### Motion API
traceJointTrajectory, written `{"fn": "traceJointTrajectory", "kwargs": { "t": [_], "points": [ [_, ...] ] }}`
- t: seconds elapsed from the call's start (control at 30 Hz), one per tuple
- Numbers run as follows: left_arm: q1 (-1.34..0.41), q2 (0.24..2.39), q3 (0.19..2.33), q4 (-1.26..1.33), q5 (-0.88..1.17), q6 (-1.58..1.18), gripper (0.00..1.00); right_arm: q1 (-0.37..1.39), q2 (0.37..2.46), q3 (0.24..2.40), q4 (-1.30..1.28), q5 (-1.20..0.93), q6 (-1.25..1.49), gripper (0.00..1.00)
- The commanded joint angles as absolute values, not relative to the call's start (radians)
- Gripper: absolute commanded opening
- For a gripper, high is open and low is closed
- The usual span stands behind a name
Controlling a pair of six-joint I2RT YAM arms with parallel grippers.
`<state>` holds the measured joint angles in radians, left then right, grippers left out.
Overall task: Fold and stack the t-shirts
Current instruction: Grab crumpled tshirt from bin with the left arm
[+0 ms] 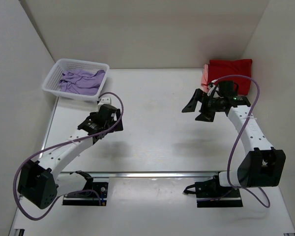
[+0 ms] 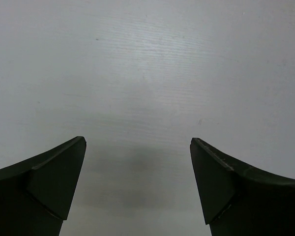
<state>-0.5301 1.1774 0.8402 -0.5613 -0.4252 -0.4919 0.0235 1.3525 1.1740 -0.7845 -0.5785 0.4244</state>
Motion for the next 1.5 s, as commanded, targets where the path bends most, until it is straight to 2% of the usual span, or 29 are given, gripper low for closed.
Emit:
{"fn": "traceJointTrajectory", "kwargs": {
  "t": [0.0, 0.1, 0.2, 0.33, 0.43, 0.5, 0.67, 0.8, 0.83, 0.93, 1.0, 1.07, 1.13, 1.2, 1.23, 1.33, 1.4, 1.47],
  "points": [
    [-0.476, 1.091, 0.767, -0.571, -0.289, -0.54, 0.99, 0.041, 1.33, 1.189, -0.719, -0.641, 0.465, 0.99],
    [-0.401, 1.016, 0.684, -0.49, -0.148, -0.499, 0.98, 0.029, 1.342, 1.196, -0.726, -0.663, 0.457, 0.99],
    [-0.367, 0.934, 0.657, -0.41, -0.13, -0.416, 0.99, 0.021, 1.348, 1.19, -0.727, -0.67, 0.454, 0.99],
    [-0.253, 0.965, 0.777, -0.344, -0.144, -0.349, 0.99, 0.002, 1.35, 1.189, -0.752, -0.684, 0.44, 0.99],
    [-0.198, 1.037, 0.859, -0.195, -0.16, -0.33, 0.98, 0.003, 1.356, 1.209, -0.781, -0.667, 0.422, 0.99],
    [-0.17, 1.122, 0.912, -0.076, -0.173, -0.317, 0.99, 0.002, 1.364, 1.23, -0.81, -0.646, 0.393, 0.99],
    [-0.155, 1.432, 1.199, -0.017, -0.297, -0.29, 0.98, 0.002, 1.382, 1.266, -0.942, -0.598, 0.313, 0.99],
    [-0.103, 1.759, 1.484, -0.064, -0.341, -0.328, 0.89, 0.002, 1.373, 1.241, -0.971, -0.601, 0.288, 0.99],
    [-0.095, 1.848, 1.585, -0.084, -0.375, -0.36, 0.67, 0.005, 1.371, 1.218, -0.971, -0.607, 0.29, 0.99],
    [-0.072, 2.036, 1.828, -0.155, -0.385, -0.432, 0.28, 0.017, 1.377, 1.169, -0.959, -0.629, 0.282, 1.0],
    [-0.054, 2.13, 2.009, -0.222, -0.391, -0.437, 0.19, 0.034, 1.396, 1.151, -0.953, -0.63, 0.276, 0.99],
    [-0.026, 2.221, 2.133, -0.317, -0.361, -0.465, 0.15, 0.041, 1.408, 1.15, -0.956, -0.629, 0.273, 0.99],
    [-0.002, 2.287, 2.183, -0.374, -0.271, -0.512, 0.23, 0.044, 1.41, 1.144, -0.96, -0.632, 0.268, 0.99],
    [0.043, 2.312, 2.158, -0.379, -0.241, -0.555, 0.4, 0.032, 1.42, 1.14, -0.96, -0.635, 0.267, 0.99],
    [0.051, 2.316, 2.14, -0.38, -0.21, -0.563, 0.42, 0.019, 1.422, 1.138, -0.96, -0.635, 0.265, 0.99],
    [0.06, 2.327, 2.071, -0.371, -0.17, -0.59, 0.57, 0.005, 1.442, 1.141, -0.962, -0.635, 0.261, 0.99],
    [0.054, 2.319, 2.01, -0.345, -0.173, -0.604, 0.57, 0.006, 1.453, 1.158, -0.963, -0.634, 0.258, 0.99],
    [0.064, 2.31, 1.948, -0.301, -0.16, -0.627, 0.63, 0.002, 1.465, 1.169, -0.971, -0.626, 0.25, 0.99]
  ]
}}
